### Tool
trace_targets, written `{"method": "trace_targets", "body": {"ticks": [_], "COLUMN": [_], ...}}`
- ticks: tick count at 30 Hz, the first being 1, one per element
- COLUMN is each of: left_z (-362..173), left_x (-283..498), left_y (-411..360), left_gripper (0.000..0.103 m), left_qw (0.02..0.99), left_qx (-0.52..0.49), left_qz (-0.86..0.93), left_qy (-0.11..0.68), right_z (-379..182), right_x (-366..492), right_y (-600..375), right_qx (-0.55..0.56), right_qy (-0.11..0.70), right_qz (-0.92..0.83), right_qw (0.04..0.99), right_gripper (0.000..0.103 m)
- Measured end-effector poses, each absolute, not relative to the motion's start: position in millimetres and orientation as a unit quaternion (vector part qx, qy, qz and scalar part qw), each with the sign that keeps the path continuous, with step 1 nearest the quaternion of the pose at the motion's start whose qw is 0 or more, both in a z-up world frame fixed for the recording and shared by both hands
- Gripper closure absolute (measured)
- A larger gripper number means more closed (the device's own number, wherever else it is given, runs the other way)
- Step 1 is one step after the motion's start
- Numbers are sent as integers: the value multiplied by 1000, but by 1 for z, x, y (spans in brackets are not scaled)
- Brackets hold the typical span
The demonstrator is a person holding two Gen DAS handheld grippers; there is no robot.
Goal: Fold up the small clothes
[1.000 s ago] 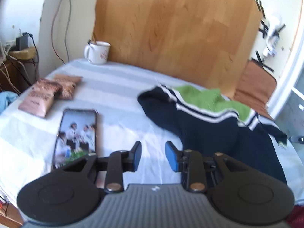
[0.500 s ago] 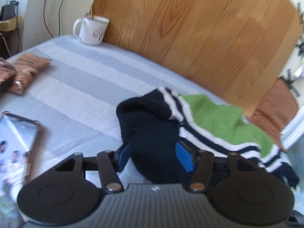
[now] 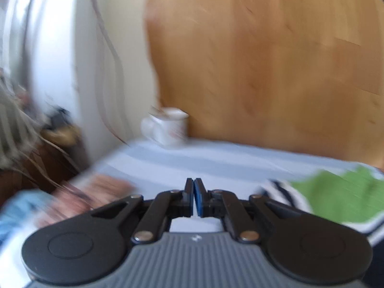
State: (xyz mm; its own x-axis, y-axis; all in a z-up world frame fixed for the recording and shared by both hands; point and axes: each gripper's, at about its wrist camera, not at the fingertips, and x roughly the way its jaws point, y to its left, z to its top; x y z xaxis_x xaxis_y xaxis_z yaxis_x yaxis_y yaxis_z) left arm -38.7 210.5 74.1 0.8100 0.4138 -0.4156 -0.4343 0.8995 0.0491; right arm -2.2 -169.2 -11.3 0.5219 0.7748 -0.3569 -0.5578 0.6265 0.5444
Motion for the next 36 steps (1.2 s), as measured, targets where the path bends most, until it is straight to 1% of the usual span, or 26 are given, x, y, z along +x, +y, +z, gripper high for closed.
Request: {"method": "trace_targets", "body": {"ticks": [4,5,6,7,9,10,11,12,14,15,18,19,21,22,23,25,29,34,36], "left_z": [74,74,75,75,74,71,66,59,44,37,24,20,11,6,2,-1,12,65,82], "left_x": [-44,-46,-48,-47,-41,-35,-28,-18,-1,3,4,3,3,4,2,1,2,-8,-10], "left_y": [231,234,236,237,236,233,232,230,226,224,212,206,193,188,182,175,184,198,198], "left_gripper": [100,97,97,94,70,50,46,46,50,50,50,52,64,75,79,92,95,96,96], "left_qw": [942,942,943,945,947,949,951,948,935,931,930,930,929,928,931,938,941,956,955], "left_qx": [-31,-40,-52,-60,-63,-65,-65,-63,-62,-68,-76,-70,-61,-60,-52,-35,-58,11,48], "left_qz": [245,243,236,224,198,178,157,146,148,137,94,86,65,54,61,74,89,186,214], "left_qy": [228,230,229,230,244,252,259,275,317,332,348,349,359,365,356,338,322,225,199], "right_z": [-12,-12,-12,-12,-13,-13,-12,-12,-12,-12,-13,-13,-13,-13,-13,-13,-14,-14,-14], "right_x": [-3,-2,-2,-1,-1,-2,-2,-3,-5,-6,-5,-4,-3,-3,-3,-3,-3,-2,-1], "right_y": [-171,-170,-170,-170,-170,-170,-169,-168,-167,-168,-168,-169,-169,-169,-170,-170,-170,-171,-171], "right_qx": [184,184,185,187,190,189,187,185,183,183,188,190,191,191,192,191,189,192,194], "right_qy": [294,294,295,296,297,296,295,294,292,292,292,293,294,294,294,293,292,293,293], "right_qz": [391,391,391,391,390,390,389,388,386,386,385,386,388,388,388,387,387,388,389], "right_qw": [853,853,852,851,851,851,852,854,856,856,855,854,852,852,852,853,854,852,852], "right_gripper": [63,63,63,63,63,63,63,63,63,63,63,63,63,63,63,63,63,63,63]}}
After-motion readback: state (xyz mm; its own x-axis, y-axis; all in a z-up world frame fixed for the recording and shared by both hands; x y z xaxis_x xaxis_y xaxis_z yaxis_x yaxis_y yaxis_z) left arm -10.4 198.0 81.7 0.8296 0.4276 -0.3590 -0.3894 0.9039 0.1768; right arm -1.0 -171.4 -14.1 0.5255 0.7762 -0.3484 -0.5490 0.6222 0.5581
